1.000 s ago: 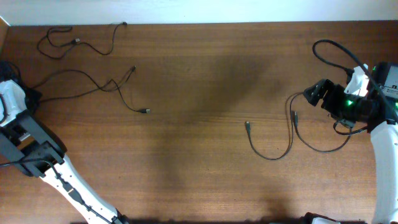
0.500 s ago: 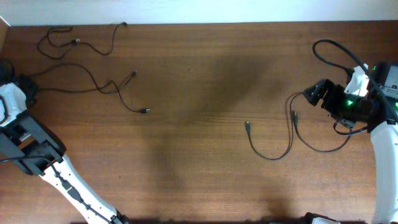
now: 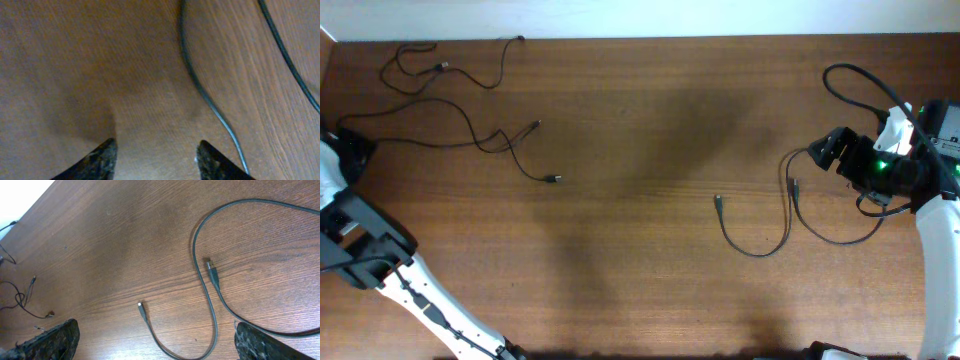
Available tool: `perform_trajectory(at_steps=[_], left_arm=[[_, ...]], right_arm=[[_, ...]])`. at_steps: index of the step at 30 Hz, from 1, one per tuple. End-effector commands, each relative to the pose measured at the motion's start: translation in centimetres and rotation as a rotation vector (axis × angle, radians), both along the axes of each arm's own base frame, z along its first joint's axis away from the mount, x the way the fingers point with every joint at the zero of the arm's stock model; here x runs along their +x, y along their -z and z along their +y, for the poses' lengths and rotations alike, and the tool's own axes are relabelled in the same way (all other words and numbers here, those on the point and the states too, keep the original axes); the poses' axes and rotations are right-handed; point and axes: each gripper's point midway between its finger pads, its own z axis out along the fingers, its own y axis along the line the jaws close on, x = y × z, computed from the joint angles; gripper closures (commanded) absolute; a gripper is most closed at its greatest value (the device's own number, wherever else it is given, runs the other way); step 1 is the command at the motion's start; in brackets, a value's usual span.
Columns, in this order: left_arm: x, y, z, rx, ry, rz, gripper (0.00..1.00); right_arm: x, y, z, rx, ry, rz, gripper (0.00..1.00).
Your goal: Untangle cables
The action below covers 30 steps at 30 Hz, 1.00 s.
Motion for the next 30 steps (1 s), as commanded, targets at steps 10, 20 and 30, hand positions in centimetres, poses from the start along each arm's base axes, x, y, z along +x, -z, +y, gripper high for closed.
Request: perform_trajectory(at_steps=[10, 20, 30], left_arm=[[9.8, -20.8, -20.7, -0.122, 0.472, -0.430, 0.01], [5.3, -15.0, -42.7, -0.138, 0.803, 0.054, 0.01], [-3.9, -13.2, -53.1, 0.025, 1.051, 0.432, 0.01]], right_arm=[[0.1, -0.1, 0.0, -0.016, -0.009, -0.006, 0.02], [0.1, -0.1, 0.0, -0.016, -0.009, -0.006, 0.02], [0.8, -0.7, 0.2, 0.048, 0.053, -0.020, 0.02]])
